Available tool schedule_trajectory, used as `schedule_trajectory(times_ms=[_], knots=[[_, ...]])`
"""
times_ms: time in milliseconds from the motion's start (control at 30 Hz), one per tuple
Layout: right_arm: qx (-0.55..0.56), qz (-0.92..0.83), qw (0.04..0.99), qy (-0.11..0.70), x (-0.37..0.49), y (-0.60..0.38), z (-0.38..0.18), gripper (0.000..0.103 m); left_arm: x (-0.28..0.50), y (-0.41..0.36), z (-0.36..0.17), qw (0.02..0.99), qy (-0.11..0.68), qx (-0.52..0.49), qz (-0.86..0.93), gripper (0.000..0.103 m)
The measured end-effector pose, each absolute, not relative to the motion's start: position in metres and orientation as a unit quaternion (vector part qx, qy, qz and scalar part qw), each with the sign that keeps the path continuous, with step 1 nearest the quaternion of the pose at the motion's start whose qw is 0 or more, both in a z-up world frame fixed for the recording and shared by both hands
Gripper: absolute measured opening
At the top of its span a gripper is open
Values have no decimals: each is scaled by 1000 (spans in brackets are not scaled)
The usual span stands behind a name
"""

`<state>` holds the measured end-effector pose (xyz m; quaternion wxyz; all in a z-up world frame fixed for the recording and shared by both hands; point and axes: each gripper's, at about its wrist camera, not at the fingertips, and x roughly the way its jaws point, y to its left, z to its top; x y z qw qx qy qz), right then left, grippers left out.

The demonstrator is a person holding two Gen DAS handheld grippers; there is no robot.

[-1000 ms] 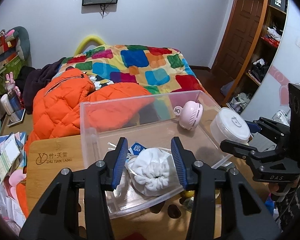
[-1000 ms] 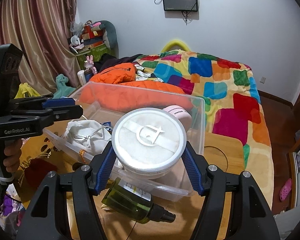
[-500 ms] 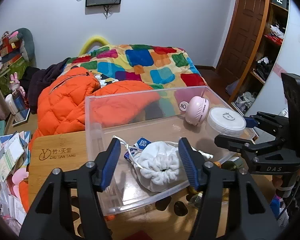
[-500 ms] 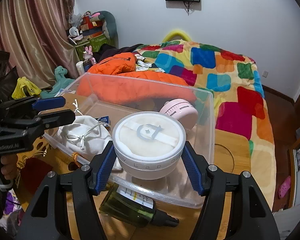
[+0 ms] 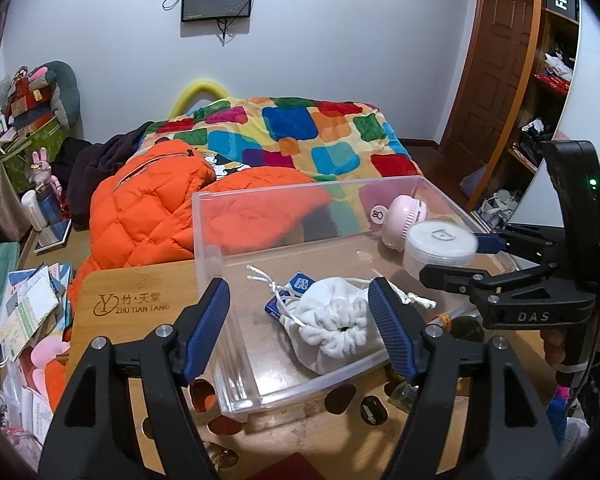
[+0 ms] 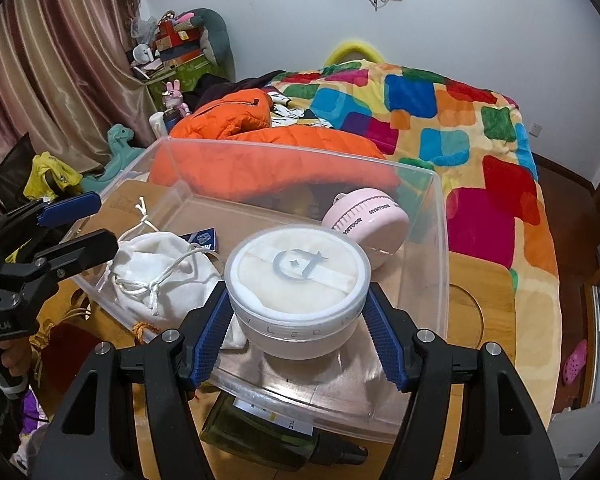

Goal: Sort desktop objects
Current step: 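Release the pouch with the left gripper while the right places the white container in the box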

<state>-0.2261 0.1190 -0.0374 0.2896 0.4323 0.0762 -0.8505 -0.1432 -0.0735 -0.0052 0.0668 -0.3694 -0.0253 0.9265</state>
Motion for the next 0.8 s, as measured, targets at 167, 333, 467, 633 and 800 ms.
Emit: schedule_trajectory(times_ms=[167,333,467,633,800], knots=[[425,-857,281,74,-223,118,-36,62,-139,-69,-4,63,-12,-364,929,77],[423,-860,276,74,-220,118,-34,62,-136,-67,-5,63,-6,-364,929,77],[420,-862,273,71,-216,121,-31,64,-135,-66,-5,65,-7,-367,928,80],[411,-867,272,76,-207,124,-25,68,-130,-65,0,61,-4,-361,930,86],[396,-872,275,85,-194,126,-16,74,-124,-64,4,57,-1,-358,932,88]])
